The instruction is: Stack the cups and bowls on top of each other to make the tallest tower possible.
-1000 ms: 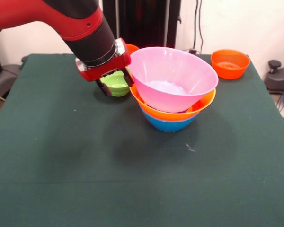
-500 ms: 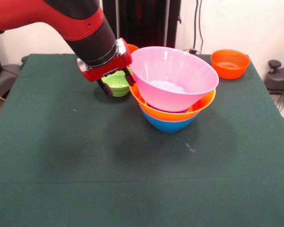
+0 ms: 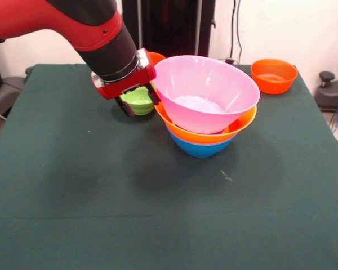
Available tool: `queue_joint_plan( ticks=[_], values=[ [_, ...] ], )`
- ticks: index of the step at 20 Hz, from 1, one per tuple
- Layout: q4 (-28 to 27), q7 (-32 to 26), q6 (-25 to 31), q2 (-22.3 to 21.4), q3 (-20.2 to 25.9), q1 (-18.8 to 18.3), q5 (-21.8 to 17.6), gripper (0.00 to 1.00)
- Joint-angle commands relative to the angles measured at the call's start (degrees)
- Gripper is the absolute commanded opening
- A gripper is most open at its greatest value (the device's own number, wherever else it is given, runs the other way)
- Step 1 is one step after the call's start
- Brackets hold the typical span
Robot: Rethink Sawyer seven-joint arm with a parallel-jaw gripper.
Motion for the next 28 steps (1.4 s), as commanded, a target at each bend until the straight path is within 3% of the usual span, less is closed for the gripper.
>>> queue_joint_plan(
  ticks=[1, 11, 21, 24, 28],
  values=[
    [3.0, -9.0, -4.0, 3.3, 1.1, 1.1, -2.2, 1.00],
    [2.9, -8.2, -5.2, 4.2, 1.0, 1.6, -2.4, 1.00],
    [-0.4, -14.4, -1.3, 4.7, 0.7, -0.4, -3.9, 1.00],
    [1.4, -12.7, -1.1, 3.1, 1.4, -0.4, -3.0, 1.00],
    [-0.7, -12.8, -1.5, 4.8, 1.1, 0.7, -3.7, 1.00]
  ],
)
